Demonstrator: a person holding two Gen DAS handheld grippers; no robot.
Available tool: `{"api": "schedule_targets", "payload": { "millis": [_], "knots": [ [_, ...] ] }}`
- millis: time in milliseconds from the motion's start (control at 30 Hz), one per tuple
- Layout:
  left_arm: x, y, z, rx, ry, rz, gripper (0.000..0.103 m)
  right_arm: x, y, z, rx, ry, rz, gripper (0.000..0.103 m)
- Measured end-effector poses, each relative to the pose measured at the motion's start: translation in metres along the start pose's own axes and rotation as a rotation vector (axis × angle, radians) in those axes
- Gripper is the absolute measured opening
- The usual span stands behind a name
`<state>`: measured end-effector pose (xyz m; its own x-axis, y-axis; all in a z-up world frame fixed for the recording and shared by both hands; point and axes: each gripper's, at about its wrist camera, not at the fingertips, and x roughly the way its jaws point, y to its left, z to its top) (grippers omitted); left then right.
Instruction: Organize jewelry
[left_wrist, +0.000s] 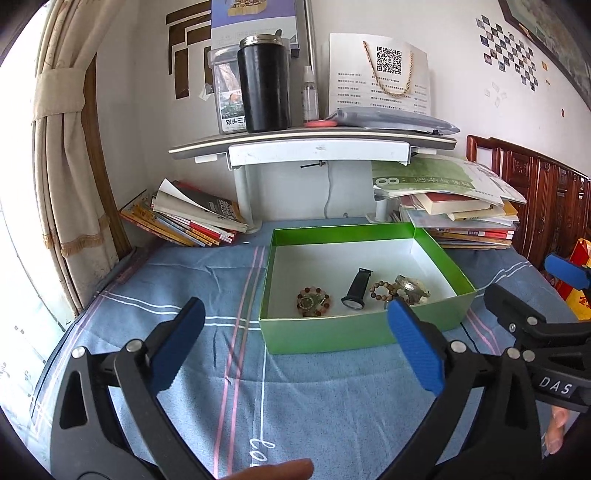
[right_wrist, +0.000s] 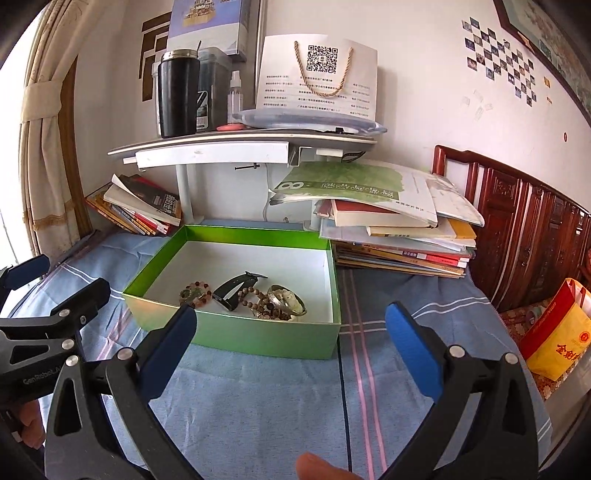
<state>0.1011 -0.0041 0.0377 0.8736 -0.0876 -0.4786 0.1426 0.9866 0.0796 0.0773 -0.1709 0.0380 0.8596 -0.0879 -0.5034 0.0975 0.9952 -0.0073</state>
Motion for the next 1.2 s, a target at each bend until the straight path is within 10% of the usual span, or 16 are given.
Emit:
{"api": "schedule_targets", "payload": {
  "millis": [1200],
  "knots": [
    [0.0028,0.0031,-0.0028,0.003,0.015,-0.003,0.099,0.0052,0.0029,-0.0045,0.009,0.009,0.014,0.1]
  ]
}}
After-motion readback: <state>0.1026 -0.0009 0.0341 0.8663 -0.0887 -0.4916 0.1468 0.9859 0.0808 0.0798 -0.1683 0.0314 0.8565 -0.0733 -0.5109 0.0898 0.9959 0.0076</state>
